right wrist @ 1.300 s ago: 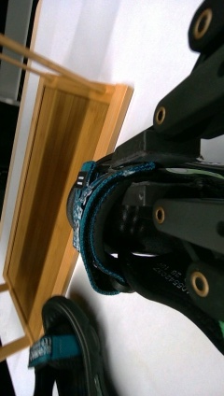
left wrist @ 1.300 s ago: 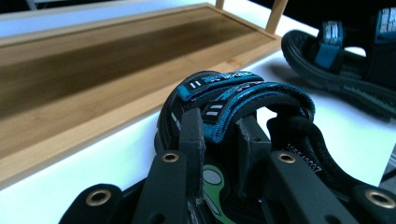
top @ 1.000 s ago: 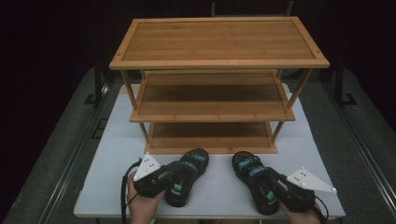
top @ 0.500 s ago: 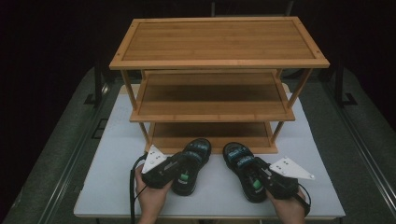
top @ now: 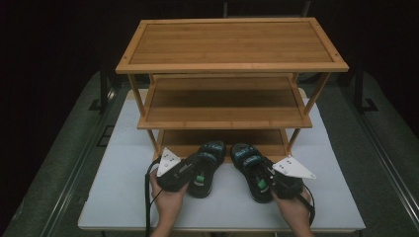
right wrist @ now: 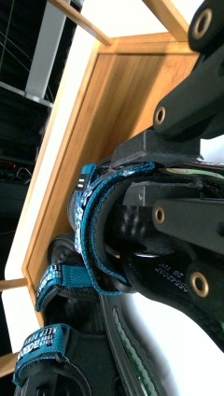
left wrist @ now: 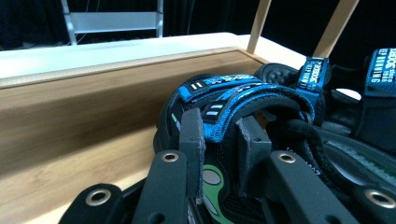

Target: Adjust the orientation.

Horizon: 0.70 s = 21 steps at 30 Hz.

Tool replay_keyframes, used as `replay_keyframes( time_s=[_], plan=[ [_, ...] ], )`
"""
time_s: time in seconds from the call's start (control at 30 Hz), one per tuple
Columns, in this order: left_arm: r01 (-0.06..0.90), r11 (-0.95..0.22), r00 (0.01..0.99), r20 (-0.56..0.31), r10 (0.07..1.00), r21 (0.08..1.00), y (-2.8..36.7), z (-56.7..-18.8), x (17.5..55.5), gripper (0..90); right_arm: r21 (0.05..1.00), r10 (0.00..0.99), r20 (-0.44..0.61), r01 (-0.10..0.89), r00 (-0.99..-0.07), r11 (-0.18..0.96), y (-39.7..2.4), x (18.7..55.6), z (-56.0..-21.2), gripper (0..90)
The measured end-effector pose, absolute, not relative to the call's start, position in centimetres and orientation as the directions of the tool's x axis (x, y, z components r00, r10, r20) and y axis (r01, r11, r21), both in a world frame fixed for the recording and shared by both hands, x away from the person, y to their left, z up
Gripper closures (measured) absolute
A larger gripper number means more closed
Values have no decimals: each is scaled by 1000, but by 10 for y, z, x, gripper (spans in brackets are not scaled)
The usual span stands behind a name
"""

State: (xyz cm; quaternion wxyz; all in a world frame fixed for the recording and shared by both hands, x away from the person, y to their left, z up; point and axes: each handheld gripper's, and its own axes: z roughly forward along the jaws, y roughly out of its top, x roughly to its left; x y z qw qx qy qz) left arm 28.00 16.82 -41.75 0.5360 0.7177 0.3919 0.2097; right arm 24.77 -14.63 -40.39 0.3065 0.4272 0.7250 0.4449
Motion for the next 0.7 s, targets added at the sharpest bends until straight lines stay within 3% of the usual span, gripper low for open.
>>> replay_keyframes(
  time_s=[0.7],
  plan=[
    [345,-113,551,-104,828,932,149,-429,302,749,915,935,-86,344,-344,211,-122,284,-412,804]
  ],
)
